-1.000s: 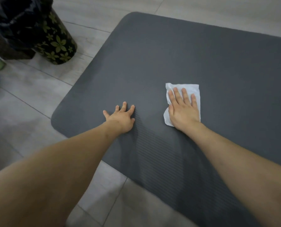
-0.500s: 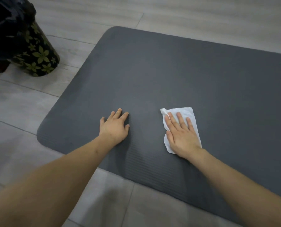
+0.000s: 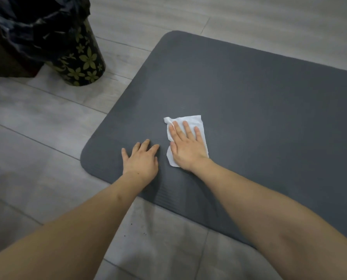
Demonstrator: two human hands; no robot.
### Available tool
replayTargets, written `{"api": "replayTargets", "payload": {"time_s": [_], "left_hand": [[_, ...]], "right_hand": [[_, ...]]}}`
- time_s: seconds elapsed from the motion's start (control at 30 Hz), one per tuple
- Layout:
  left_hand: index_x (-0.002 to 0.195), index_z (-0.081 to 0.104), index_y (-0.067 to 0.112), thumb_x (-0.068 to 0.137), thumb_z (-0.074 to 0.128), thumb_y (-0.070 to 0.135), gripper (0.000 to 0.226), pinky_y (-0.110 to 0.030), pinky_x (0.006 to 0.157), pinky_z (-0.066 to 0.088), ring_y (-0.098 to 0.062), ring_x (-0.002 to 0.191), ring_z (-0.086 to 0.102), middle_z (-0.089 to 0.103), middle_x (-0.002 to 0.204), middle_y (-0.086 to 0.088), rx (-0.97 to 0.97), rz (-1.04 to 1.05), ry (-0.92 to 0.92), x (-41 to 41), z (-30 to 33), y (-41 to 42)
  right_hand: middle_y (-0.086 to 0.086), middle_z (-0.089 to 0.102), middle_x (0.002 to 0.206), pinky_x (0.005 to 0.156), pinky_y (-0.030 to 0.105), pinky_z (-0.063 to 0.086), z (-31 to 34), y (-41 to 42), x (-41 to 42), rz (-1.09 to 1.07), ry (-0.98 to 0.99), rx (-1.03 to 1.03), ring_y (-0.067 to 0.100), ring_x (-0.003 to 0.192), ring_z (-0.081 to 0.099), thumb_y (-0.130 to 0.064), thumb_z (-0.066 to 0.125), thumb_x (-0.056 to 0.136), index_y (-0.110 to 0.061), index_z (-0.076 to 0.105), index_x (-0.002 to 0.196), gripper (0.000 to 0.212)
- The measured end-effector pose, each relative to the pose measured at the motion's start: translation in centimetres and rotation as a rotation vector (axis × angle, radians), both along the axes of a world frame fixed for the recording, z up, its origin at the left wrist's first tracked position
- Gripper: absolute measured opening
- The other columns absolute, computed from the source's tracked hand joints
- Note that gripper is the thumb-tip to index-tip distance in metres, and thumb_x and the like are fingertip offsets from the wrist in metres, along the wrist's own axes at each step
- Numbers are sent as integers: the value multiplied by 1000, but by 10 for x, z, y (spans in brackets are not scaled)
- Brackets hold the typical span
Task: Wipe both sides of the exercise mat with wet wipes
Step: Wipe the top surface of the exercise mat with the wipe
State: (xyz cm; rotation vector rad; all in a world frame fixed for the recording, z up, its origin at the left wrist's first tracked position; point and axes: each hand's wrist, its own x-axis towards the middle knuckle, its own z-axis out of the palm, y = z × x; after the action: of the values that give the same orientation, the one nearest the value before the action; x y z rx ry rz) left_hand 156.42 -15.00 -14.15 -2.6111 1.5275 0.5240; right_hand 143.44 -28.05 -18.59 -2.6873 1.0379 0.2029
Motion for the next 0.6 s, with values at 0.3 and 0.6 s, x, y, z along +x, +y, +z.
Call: {"api": "replayTargets", "payload": {"time_s": [0.3,0.6], "left_hand": [[149,42,31,103,39,32,46,-60,123,12,-26,151,20,29,162,-1,-181,-225,-5,-53,-21,-57],[152,38,33,104,36,38,48,-54,124,11,-29,154,13,23,166,-2,-179,-505,78,-174,-26,-102]], "right_hand": [[-16,-9,171,128,47,-5,-5,-4,-157,-335,13,-34,12,158,-13,-41,10,105,-33,-4,165,62],[-15,-11,172,128,46,-4,-1,47,-381,-946,21,-22,12,158,-13,-43,4,100,-37,-9,164,66]]}}
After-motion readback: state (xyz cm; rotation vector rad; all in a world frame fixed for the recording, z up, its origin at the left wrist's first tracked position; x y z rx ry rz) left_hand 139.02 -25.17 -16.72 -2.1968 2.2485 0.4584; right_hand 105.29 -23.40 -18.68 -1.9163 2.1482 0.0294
